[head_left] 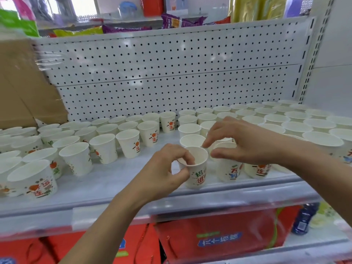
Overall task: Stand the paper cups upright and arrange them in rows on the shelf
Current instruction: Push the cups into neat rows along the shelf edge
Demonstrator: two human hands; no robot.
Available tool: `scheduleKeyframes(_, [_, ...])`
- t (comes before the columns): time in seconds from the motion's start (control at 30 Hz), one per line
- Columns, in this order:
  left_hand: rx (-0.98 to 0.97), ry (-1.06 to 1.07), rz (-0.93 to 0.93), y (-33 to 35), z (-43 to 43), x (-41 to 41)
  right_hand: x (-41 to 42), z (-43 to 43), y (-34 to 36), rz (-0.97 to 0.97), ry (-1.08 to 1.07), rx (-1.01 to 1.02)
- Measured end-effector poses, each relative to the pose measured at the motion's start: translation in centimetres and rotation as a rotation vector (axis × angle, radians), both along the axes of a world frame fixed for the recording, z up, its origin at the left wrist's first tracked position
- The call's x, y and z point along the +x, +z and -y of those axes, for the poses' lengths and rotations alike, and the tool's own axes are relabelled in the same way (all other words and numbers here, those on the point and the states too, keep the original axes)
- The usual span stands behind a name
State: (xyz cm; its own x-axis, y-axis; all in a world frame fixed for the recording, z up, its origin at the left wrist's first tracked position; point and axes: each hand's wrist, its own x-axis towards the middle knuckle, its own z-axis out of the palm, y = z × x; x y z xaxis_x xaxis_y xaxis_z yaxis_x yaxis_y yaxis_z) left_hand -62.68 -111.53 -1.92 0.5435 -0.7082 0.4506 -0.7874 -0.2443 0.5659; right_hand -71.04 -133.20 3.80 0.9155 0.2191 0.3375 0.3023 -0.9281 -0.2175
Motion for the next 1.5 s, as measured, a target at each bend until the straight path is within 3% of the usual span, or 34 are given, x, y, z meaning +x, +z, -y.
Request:
scheduleKeyframes(0.17, [-0.135,-0.075,-0.181,-0.7,0.4,0.0,-0.1,-0.8,-0.3,-0.035,0.083,-0.096])
scheduleKeyframes(0.33, [-0.232,-0.05,-0.195,-1.2,0.5,-0.7,0.1,-0.9,-0.5,0.035,0.112,-0.181])
scheduleKeyframes(0.43, [-0.182,0.073,-0.181,-1.7,0.7,-0.8,0.0,-0.9,-0.6,0.05,0.122,-0.208])
scheduleKeyframes(0.57, [0.005,0.168,-0.324,-2.2,1.7,-0.7,0.2,-0.9,-0.5,0.06,0.127,-0.242])
scheduleKeyframes(0.8, [-0.14,0.003,-0.455,-2.4,3.4,-1.2,0.4,-0.2,0.2,0.022,0.133,-0.155])
scheduleKeyframes(0.93, [-0.167,-0.019,-0.468,-2.6,3.6,-1.2,0.6,1.0,0.3,-0.014,0.093,-0.038])
scheduleKeyframes(1.07, [-0.152,-0.018,-0.461,-2.8,4.1,-1.1,0.8,1.2,-0.2,-0.079,0.064,-0.087])
scheduleKeyframes(1.27, [-0.154,0.08,-0.395,-2.7,4.0,-1.6,2.5,1.3,0.4,-0.027,-0.002,-0.085])
scheduleKeyframes(1.5, [-0.131,0.13,-0.341,-2.7,4.2,-2.1,4.3,1.0,0.6,-0.2,-0.049,-0.227])
